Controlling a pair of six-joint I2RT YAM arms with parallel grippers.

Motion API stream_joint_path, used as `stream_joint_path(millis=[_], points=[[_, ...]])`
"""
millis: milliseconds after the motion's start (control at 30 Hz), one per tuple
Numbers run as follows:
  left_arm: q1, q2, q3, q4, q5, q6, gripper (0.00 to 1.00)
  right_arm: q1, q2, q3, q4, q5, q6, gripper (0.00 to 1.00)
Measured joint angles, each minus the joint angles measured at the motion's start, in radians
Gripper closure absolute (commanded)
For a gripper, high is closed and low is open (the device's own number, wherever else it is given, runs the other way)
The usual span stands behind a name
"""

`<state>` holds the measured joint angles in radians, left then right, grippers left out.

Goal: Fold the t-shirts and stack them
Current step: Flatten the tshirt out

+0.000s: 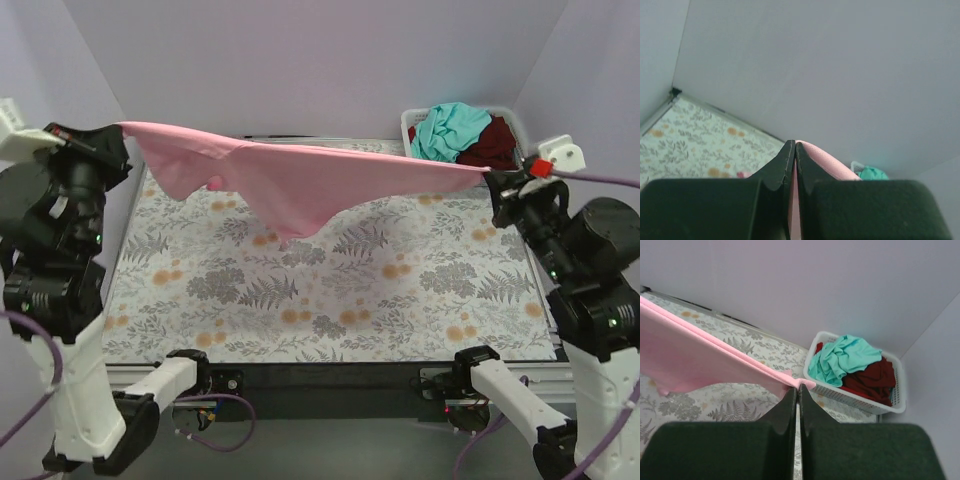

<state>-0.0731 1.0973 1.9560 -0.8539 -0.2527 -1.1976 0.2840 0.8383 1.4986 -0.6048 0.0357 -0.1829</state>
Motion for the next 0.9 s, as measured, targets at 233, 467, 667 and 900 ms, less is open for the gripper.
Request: stream_joint_path(millis=[233, 467, 667, 900], points=[[-0.048, -0.172, 0.085, 0.057, -0.048, 0.083, 1.00, 0.001, -0.142, 0.057, -0.045, -0.109, -0.025, 0.99], [-0.102, -0.151, 0.062, 0.118, -0.058, 0.161, 1.00, 0.001, -0.110, 0.126, -0.051, -0.122, -0.027, 0.99], [-0.104, -0.030, -0.208, 0.184, -0.010, 0.188, 1.00, 0.000, -0.012, -0.059, -0.005, -0.100, -0.027, 0.99], [-0.103, 0.267, -0.638, 0.304, 0.063, 0.183, 1.00, 0.000, 0.209, -0.503, 0.191, -0.014, -0.031, 0.99]])
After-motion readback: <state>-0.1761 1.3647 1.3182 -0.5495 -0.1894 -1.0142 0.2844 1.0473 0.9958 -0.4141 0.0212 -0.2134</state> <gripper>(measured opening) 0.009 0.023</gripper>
